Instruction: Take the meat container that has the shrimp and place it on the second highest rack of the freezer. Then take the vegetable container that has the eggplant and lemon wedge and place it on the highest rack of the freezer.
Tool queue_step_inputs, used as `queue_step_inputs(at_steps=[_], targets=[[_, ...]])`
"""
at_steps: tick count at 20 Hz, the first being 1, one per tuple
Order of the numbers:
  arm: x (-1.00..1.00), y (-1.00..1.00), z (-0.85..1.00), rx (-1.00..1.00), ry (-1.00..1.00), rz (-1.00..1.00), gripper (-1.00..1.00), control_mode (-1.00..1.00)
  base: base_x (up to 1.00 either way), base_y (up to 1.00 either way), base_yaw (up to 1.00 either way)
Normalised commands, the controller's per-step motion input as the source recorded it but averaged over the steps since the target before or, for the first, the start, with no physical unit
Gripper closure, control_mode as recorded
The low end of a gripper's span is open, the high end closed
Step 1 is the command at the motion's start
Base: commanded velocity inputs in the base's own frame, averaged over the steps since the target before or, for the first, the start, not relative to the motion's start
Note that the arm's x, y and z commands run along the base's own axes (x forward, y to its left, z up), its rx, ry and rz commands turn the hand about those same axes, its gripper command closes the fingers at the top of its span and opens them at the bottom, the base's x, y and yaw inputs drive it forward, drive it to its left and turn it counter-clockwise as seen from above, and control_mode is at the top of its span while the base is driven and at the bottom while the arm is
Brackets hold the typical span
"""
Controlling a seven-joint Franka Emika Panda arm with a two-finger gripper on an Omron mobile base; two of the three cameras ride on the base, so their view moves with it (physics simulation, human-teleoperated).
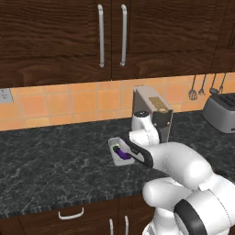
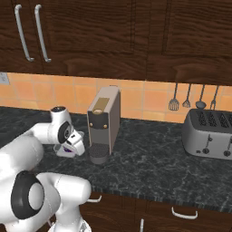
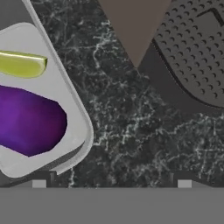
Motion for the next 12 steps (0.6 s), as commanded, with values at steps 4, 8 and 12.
queue_step_inputs(at_steps=[4,8,12], targets=[[0.19,0.0,-0.2,0.0,0.05,-0.07,-1.0,-1.0,0.0,0.0,0.0],[0.24,0.0,-0.33,0.0,0.05,-0.05,-1.0,-1.0,0.0,0.0,0.0],[0.28,0.11,-0.26,0.0,0.06,-0.02,-1.0,-1.0,0.0,0.0,0.0]])
